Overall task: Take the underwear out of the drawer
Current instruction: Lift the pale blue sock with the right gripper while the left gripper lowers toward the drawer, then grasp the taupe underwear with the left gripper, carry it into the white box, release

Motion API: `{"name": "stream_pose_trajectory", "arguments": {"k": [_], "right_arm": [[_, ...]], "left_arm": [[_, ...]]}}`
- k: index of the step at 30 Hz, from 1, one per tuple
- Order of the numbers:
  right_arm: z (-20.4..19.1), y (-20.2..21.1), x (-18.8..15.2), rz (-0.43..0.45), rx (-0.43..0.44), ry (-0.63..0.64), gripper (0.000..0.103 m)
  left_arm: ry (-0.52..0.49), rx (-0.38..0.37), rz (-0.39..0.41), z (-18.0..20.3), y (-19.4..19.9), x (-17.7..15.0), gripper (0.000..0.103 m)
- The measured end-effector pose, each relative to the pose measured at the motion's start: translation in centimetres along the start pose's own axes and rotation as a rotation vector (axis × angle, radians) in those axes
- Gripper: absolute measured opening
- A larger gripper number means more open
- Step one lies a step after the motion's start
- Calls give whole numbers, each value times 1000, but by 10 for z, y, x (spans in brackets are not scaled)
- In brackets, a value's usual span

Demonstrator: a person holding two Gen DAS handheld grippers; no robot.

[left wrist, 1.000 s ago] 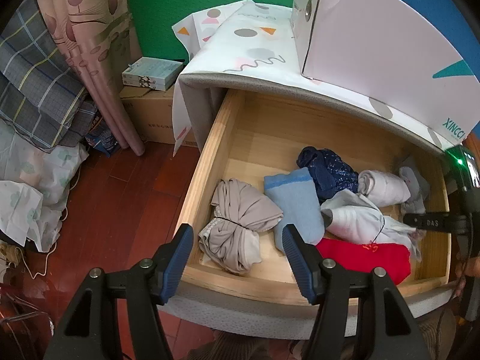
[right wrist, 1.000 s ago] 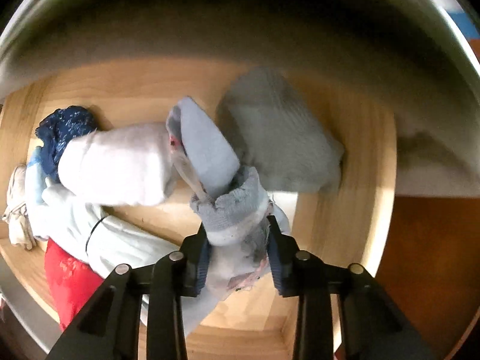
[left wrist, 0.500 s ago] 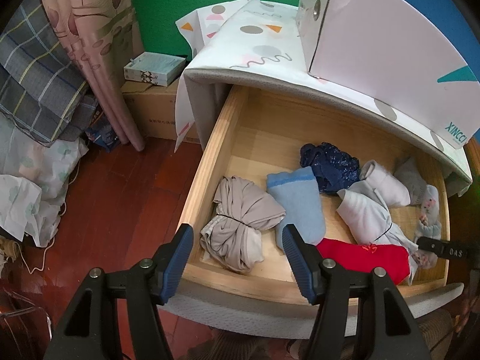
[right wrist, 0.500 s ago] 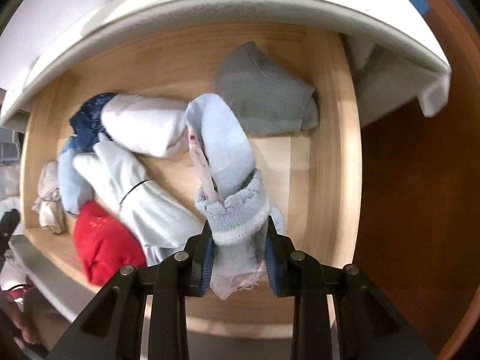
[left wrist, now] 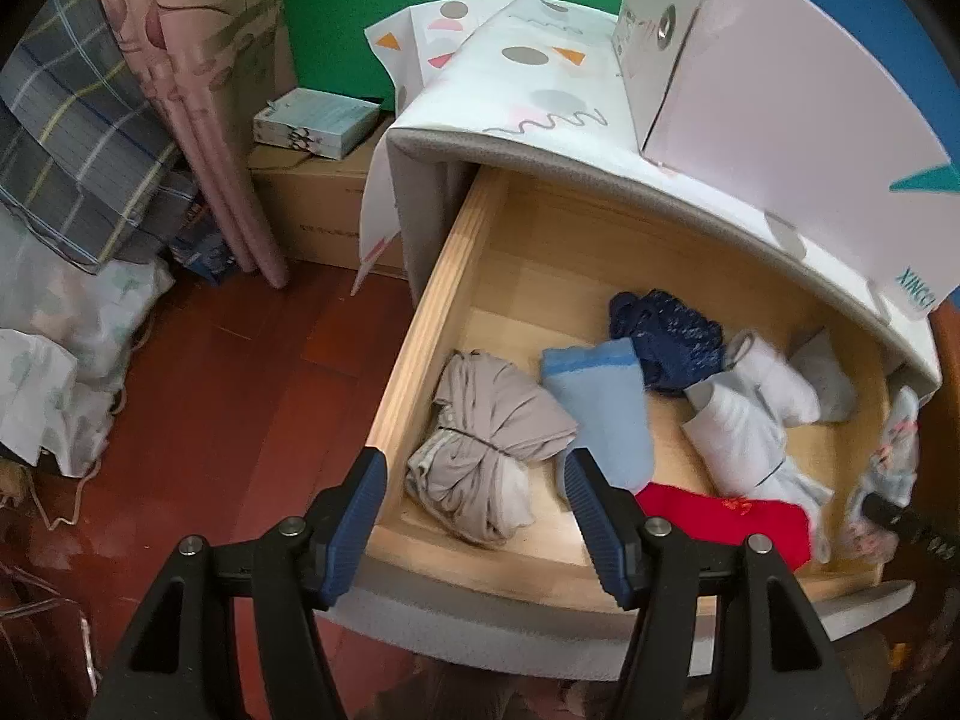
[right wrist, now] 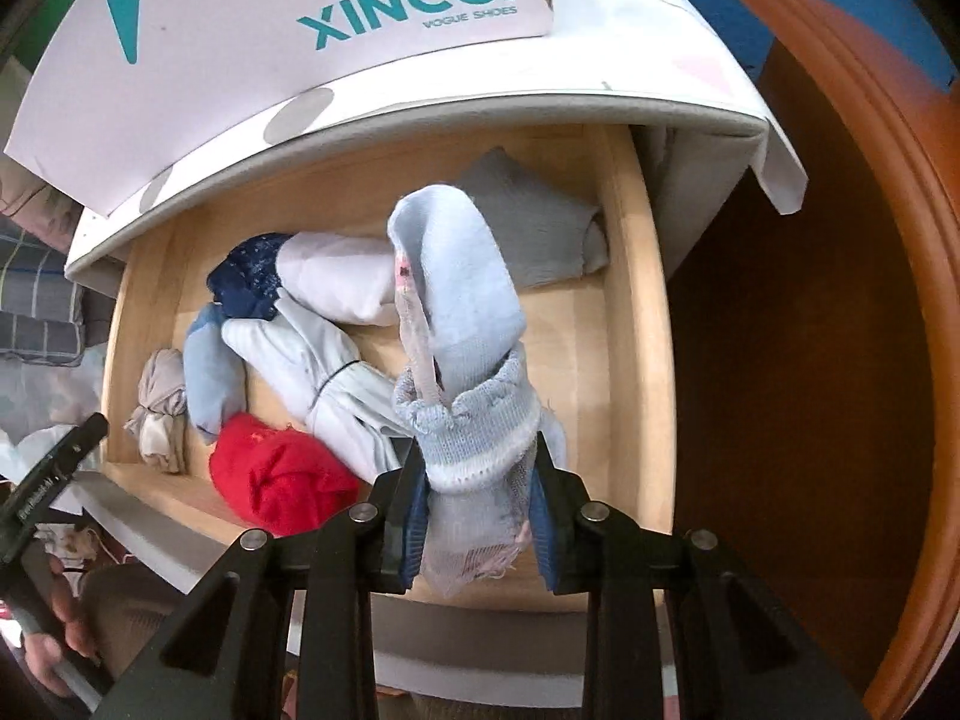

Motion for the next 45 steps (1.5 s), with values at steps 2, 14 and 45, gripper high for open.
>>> {"name": "stream_pose_trajectory", "arguments": {"k": [2,14,45], "right_arm": [[3,-5,0,-12,5,-16,26],[11,-23,1,-55,14,-31,27],[-2,-50,6,-103,23,-15,29]], "left_arm": [[-12,16,-11,-4,-1,5,63],[-150,-45,-231,12,-30,9,63],[-174,66,-447,33,-106,-21,54]]}}
Point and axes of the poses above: each gripper's, at about its wrist camera, not at the fingertips, and y roughly against the way its jaws point, z to its right, x to its top, the point moved 10 cm from there along -y, roughly the way its jaws point, and after that the axes turned 1 degree about x, right-handed, at the moved point
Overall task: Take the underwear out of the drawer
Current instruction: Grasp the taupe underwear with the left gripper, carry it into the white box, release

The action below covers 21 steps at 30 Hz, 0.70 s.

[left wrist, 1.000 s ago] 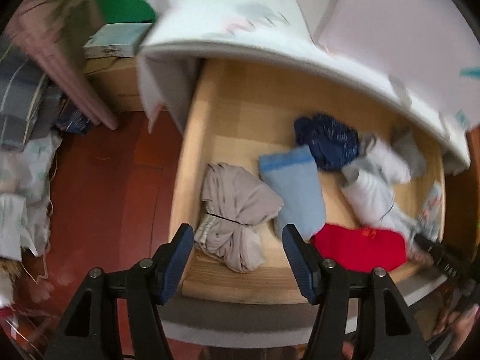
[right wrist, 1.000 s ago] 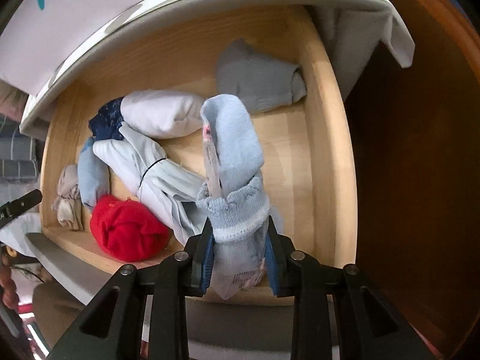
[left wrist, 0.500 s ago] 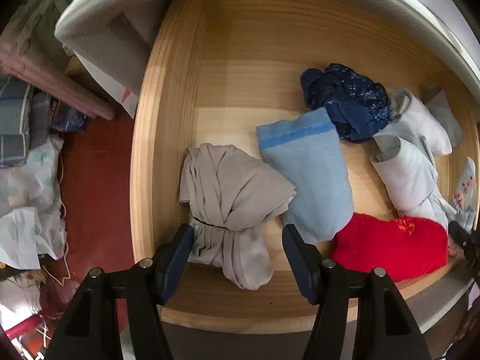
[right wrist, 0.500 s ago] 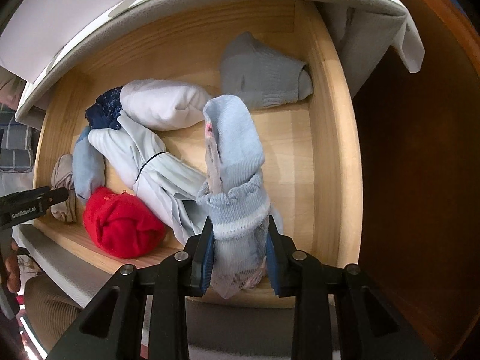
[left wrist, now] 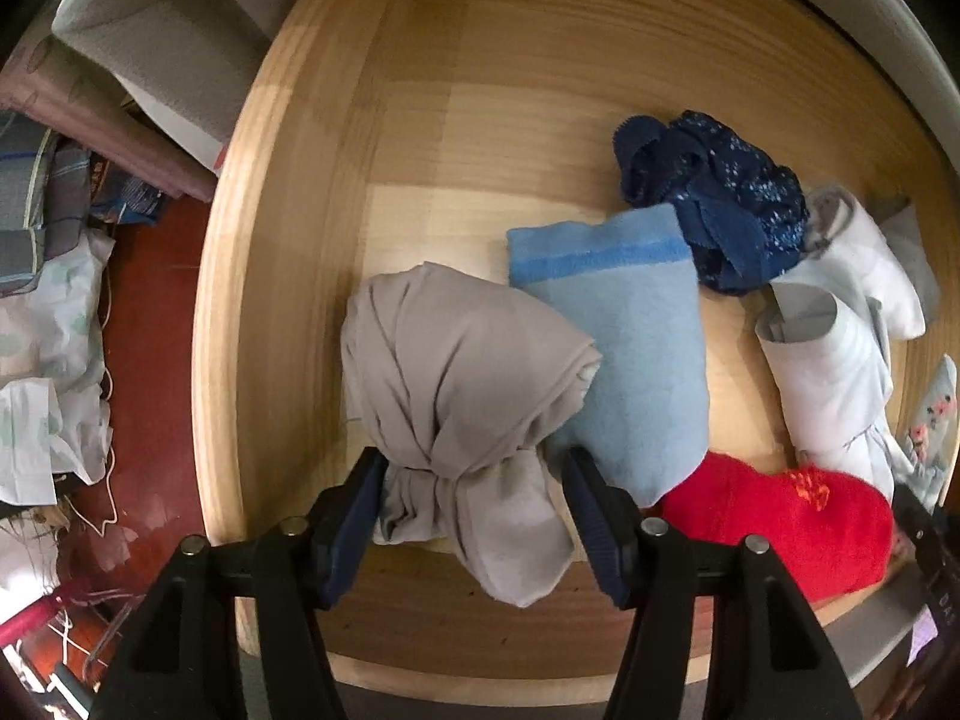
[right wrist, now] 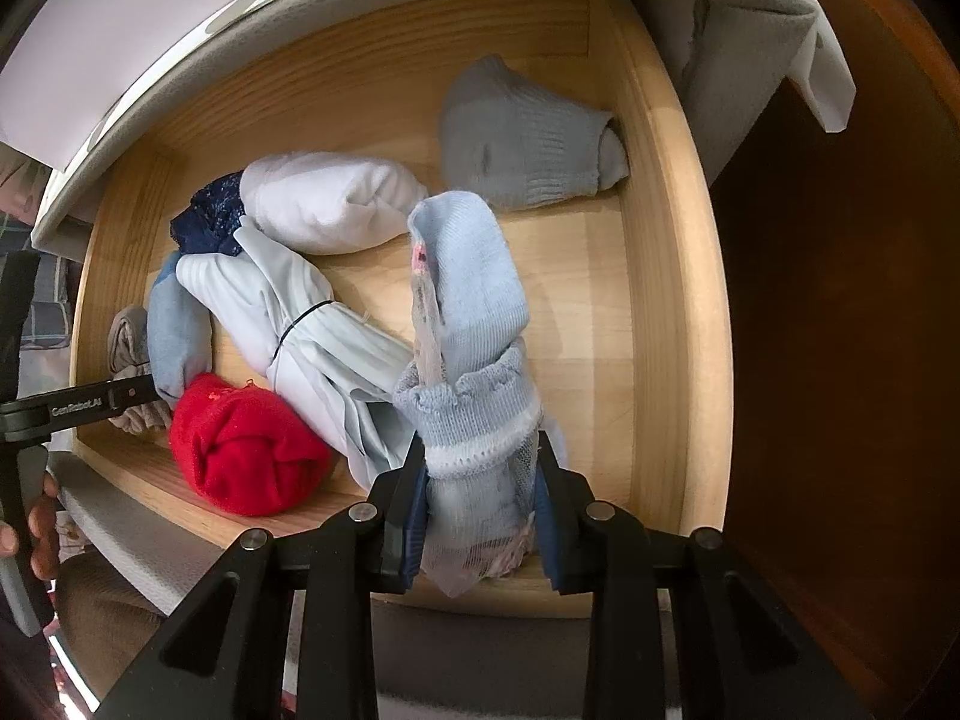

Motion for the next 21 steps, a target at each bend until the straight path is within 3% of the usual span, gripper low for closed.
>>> {"name": "stream_pose_trajectory", "arguments": {"k": [4,12,21], "right_arm": [[2,-1,1,-5,6,-4,29],[3,-1,1,-7,-5,8,29],[0,-1,0,-2,-16,10,29]], "left_arm": [[9,-27,12,-5,1,1,47],[20,-53,27,-15,7,-10,45],[-31,-65,144,-21,63,-13,45]]}}
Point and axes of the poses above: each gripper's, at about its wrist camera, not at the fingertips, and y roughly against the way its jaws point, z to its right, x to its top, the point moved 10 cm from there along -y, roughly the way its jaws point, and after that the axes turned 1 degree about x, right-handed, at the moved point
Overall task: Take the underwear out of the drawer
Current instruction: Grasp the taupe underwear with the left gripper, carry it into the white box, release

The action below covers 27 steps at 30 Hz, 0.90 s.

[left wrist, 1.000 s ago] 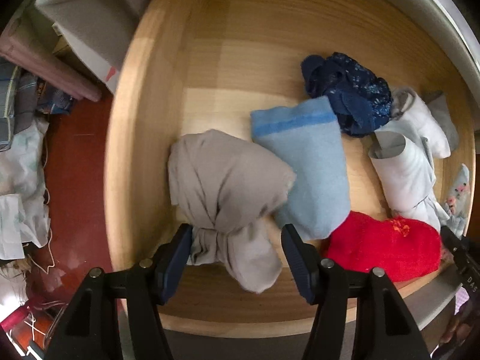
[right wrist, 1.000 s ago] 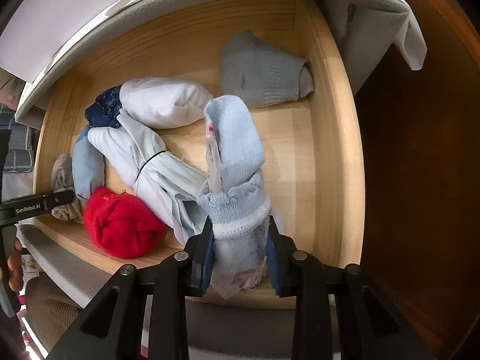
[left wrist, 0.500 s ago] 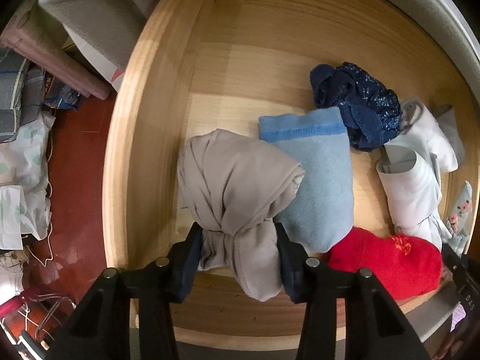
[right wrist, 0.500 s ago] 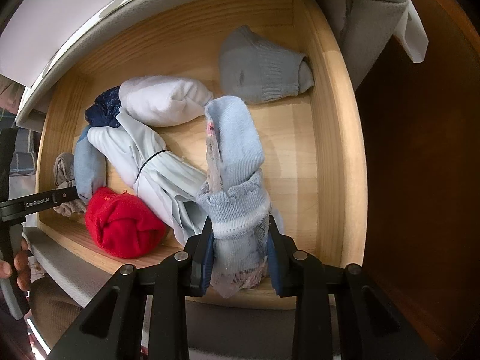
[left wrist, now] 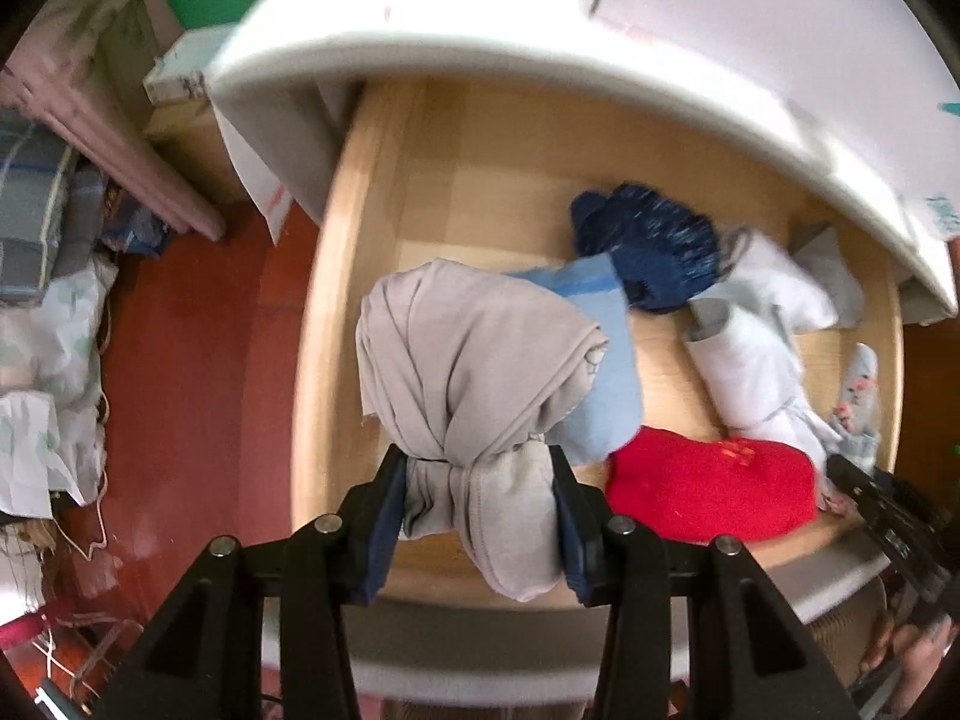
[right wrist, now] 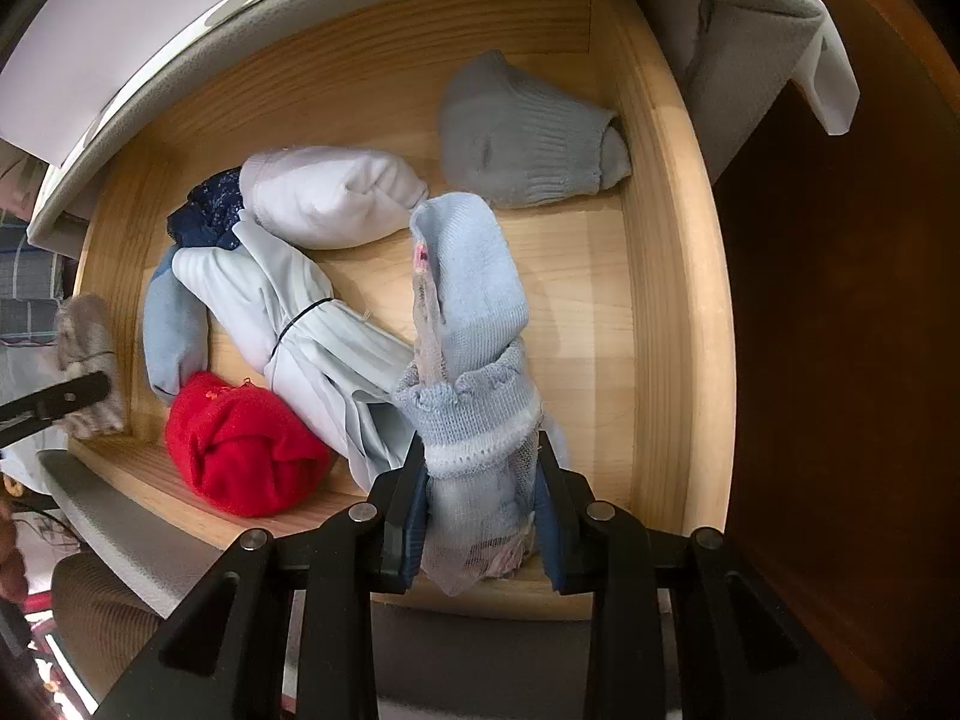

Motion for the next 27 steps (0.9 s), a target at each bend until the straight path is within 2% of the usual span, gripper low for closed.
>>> {"name": "stream_pose_trajectory", "arguments": {"k": [9,14,18,23,27], "right_arm": [[0,0,-1,3,-6,3,29],[-2,0,-2,5,-11,5,29],[-4,0,-2,4,-20,8,29],[-6,-1,-2,1,-41,12,29],[-10,-2,-1,4,-58,28,29]], "left_arm": [[-71,40,245,9,99,9,45],[-62,13,448,12,180,39,45],[-100,11,601,25,239,68,45],[-153,12,660,54,272,108,45],[-225,30,667,84,269,135,45]]}}
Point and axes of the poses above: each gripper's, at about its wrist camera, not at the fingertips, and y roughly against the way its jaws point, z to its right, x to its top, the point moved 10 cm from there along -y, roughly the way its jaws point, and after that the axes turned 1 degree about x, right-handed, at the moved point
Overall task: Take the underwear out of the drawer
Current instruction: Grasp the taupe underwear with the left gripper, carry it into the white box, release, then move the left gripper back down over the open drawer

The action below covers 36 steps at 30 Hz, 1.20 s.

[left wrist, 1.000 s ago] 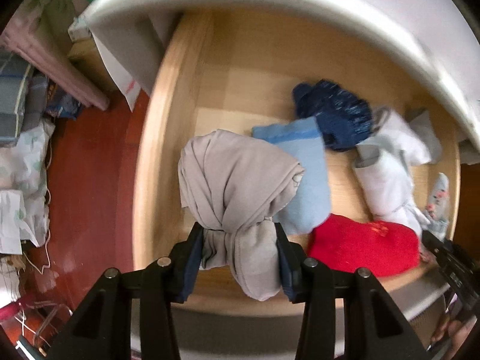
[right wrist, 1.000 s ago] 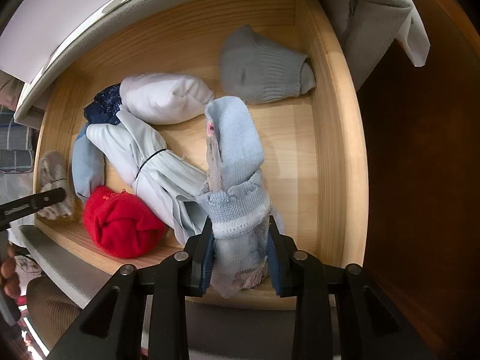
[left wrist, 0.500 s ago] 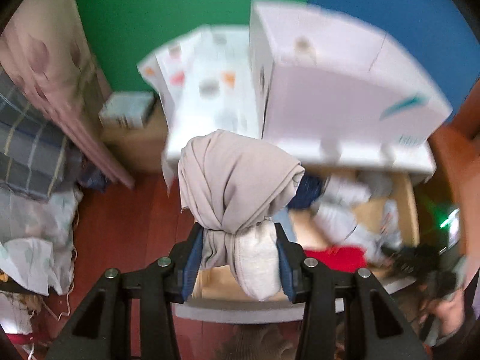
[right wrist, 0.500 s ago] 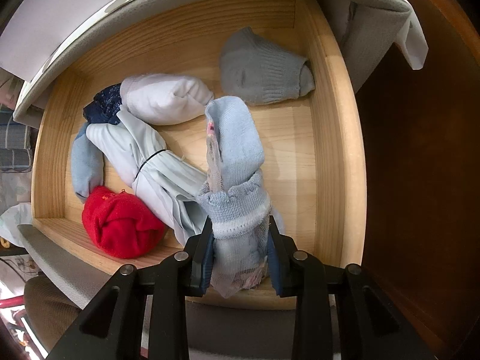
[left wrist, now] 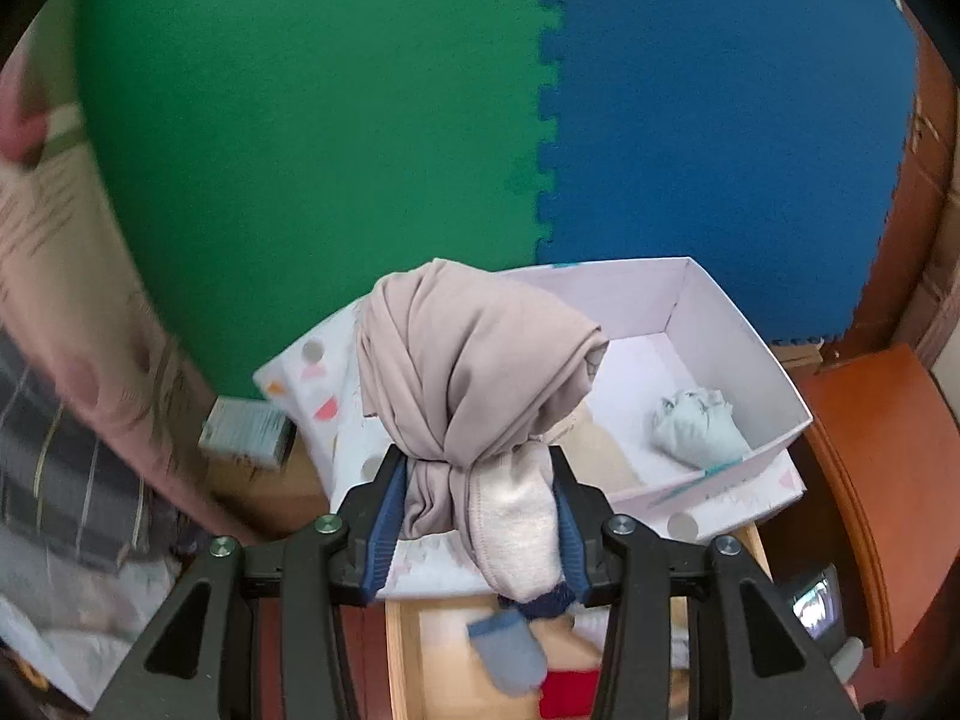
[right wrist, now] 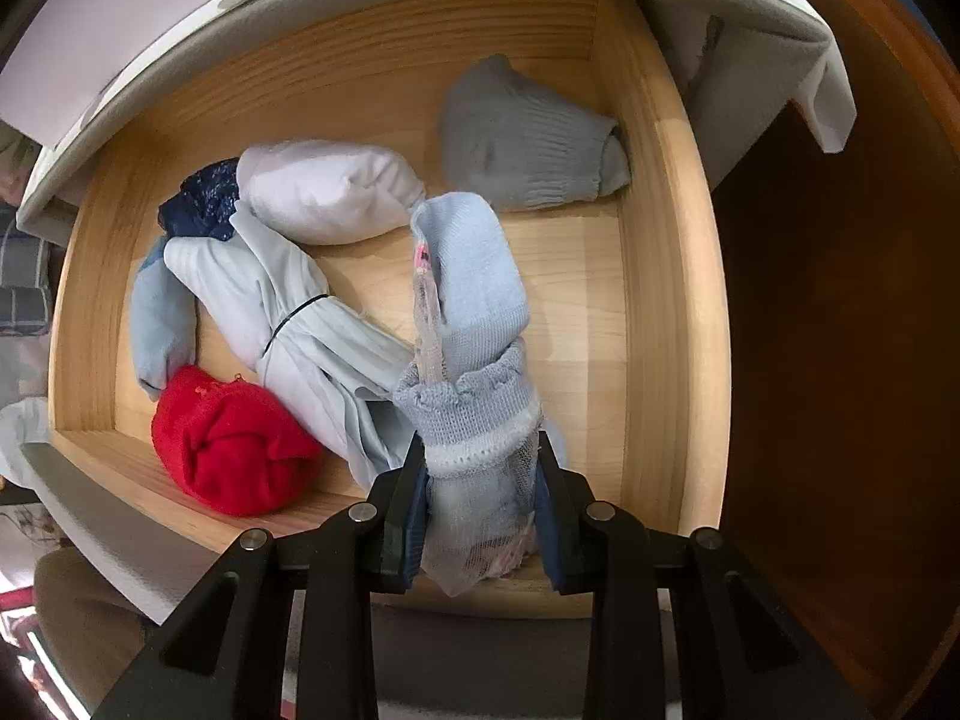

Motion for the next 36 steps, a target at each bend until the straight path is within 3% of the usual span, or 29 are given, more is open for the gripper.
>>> {"name": "stream_pose_trajectory", "arguments": {"k": [4,8,13,18,26,36], "right_arm": [[-3,0,0,3,5,-2,29],[-4,-1,0,2,20,-9,29],[3,3,0,4,31,-5,29],[8,6,0,6,45,-13,29],[12,8,0,4,50,-9,29],[11,11,0,2,41,-7,29]], "left_arm": [[-59,6,-20,19,-31,13,45],[-47,-9,-84,28,-65,14,45],[10,-19,-177,34,-104,2,45],[-21,11,-226,39,-124,-12,47],[-30,24,-231,42,-124,-12,53],[-5,7,-171,28,-78,-17,53]]}}
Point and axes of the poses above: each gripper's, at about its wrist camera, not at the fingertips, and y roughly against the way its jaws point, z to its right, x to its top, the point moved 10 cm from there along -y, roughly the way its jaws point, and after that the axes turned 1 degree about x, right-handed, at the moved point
